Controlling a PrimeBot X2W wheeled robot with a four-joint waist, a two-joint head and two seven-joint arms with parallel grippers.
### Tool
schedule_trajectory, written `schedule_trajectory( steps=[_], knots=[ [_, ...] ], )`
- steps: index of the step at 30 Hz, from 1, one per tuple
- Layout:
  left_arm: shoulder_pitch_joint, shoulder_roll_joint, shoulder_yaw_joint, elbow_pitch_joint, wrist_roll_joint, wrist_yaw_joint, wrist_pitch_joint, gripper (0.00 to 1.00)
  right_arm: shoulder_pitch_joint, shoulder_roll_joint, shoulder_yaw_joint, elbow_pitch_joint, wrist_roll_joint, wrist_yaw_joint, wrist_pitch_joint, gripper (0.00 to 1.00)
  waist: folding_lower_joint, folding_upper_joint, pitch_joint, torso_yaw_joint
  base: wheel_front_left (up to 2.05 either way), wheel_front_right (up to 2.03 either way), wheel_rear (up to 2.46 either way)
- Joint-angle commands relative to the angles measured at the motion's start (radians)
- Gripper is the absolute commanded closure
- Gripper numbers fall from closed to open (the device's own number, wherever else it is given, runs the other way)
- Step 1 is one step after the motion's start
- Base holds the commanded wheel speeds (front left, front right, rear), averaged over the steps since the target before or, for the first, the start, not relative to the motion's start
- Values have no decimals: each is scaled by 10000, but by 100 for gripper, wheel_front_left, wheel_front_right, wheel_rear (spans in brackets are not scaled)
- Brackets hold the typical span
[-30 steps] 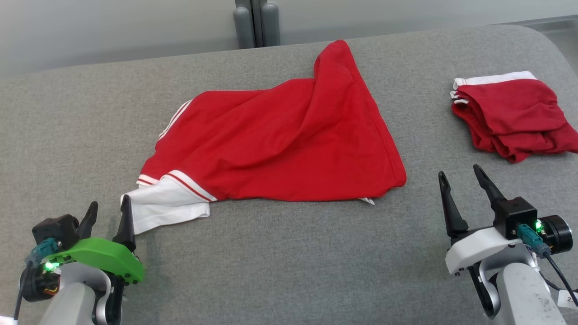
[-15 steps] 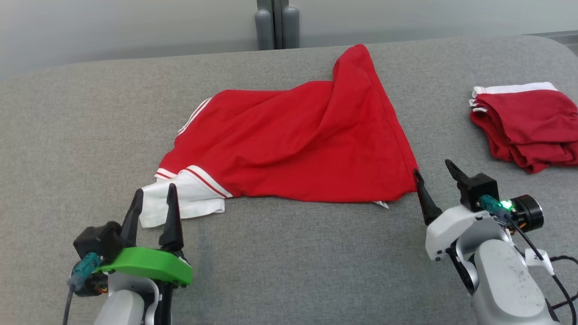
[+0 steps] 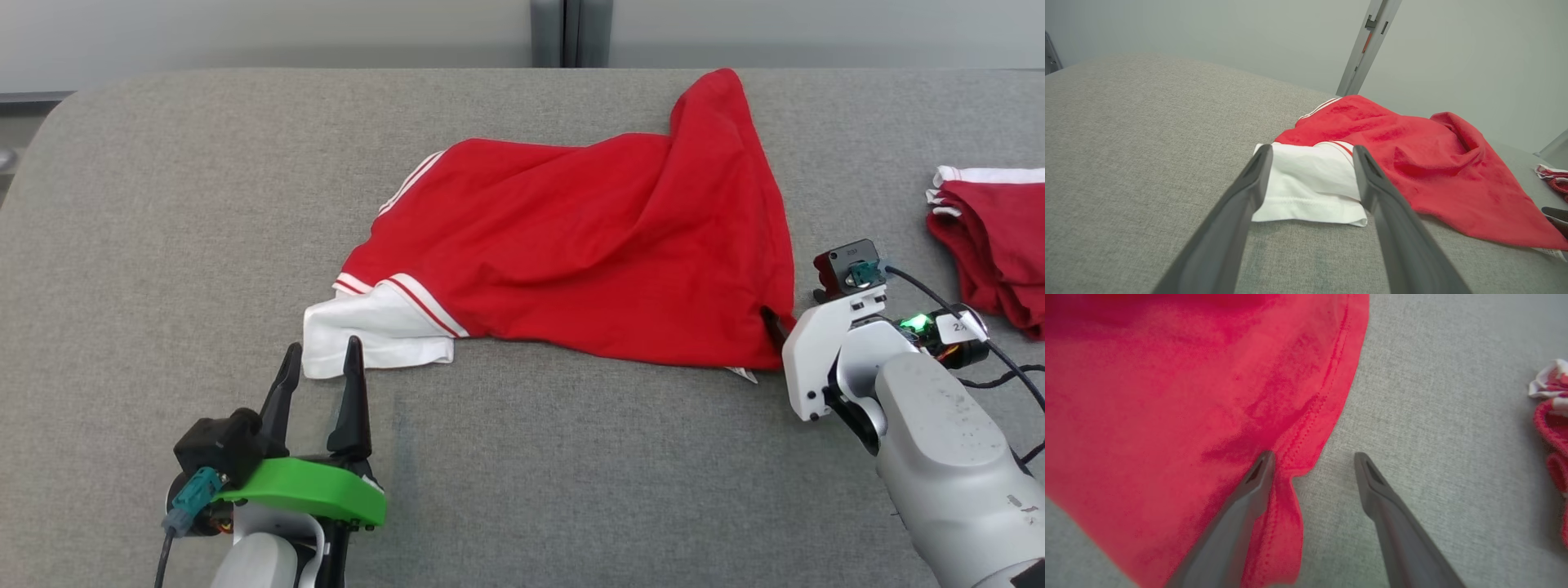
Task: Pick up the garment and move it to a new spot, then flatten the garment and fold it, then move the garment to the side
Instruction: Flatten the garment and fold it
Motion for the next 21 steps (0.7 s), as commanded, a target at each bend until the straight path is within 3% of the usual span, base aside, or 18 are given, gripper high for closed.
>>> schedule_trajectory(
  steps=[1, 2, 5, 6, 13, 21],
  knots=[
    [110, -28, 57, -6, 142, -58, -25, 0, -170, -131, 227, 191, 350, -16, 261, 3, 0, -1, 52, 198, 0, 0, 0],
    [112, -48, 74, -6, 166, -75, -25, 0, -245, -169, 352, 254, 551, -16, 358, 52, 0, -1, 56, 240, 0, 0, 0],
    [132, -126, 111, -25, 224, -117, -25, 0, -481, -274, 789, 363, 1208, -13, 566, 91, 0, -1, 70, 351, 0, 0, 0],
    [141, -145, 119, -29, 245, -136, -26, 0, -551, -313, 917, 376, 1366, -13, 597, 100, 0, -1, 73, 377, 0, 0, 0],
    [141, -265, 153, -11, 335, -238, -26, 0, -1220, -608, 1711, 419, 1883, -14, 142, 100, 0, -1, 148, 543, 0, 0, 0],
    [-9, -329, 96, 84, 418, -338, -26, 0, -2349, -179, 1558, 1253, 1584, -15, -830, 100, 0, -1, 275, 560, 0, 0, 0]
  ],
)
